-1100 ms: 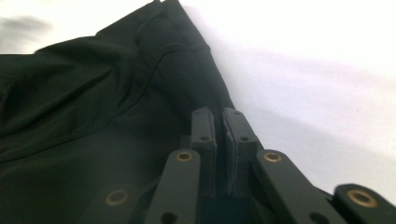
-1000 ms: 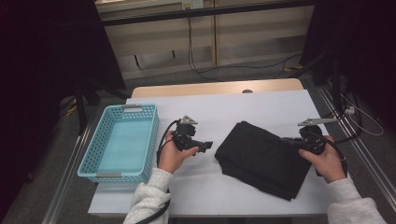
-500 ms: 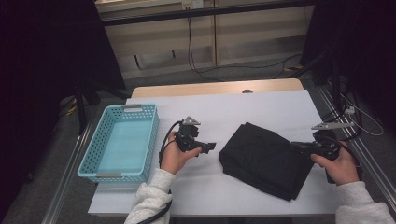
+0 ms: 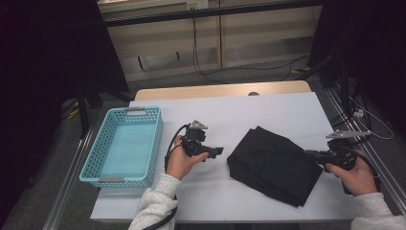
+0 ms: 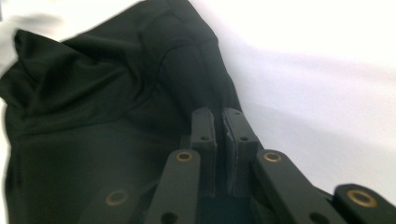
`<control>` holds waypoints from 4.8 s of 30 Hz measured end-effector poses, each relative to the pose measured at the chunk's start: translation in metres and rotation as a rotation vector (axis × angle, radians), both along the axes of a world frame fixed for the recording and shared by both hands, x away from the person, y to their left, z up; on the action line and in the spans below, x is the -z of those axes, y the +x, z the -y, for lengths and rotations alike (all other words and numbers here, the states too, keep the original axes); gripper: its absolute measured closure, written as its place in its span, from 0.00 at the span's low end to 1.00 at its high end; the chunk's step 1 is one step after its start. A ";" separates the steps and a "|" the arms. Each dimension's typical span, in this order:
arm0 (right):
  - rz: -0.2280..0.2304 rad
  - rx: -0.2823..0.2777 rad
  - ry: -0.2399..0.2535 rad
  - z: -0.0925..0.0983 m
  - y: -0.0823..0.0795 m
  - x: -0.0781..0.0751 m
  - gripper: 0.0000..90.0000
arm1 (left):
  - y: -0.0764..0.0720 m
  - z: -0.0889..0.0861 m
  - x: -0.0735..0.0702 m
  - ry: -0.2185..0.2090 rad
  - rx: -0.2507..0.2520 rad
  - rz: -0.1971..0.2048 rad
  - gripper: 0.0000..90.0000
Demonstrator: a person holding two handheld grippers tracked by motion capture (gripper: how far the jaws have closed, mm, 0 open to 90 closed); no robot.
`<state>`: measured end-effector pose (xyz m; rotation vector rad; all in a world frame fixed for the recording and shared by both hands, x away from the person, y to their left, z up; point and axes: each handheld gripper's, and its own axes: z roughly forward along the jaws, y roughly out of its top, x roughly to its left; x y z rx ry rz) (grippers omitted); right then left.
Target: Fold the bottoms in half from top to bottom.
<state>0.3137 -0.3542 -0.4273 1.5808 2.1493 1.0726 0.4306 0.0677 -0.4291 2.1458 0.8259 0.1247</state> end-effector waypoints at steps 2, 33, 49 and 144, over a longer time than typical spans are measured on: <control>-0.007 0.001 -0.011 0.002 -0.003 0.003 0.93 | 0.000 0.001 0.000 0.000 0.003 -0.001 0.11; -0.058 -0.029 -0.046 -0.001 -0.002 0.010 0.93 | 0.001 -0.002 -0.002 0.002 -0.002 0.012 0.11; -0.062 0.069 -0.158 -0.001 -0.020 0.017 0.65 | 0.001 -0.001 -0.002 0.005 -0.002 0.012 0.11; 0.138 0.059 -0.054 -0.011 0.008 0.013 0.25 | -0.029 0.047 0.015 0.040 0.090 -0.065 0.13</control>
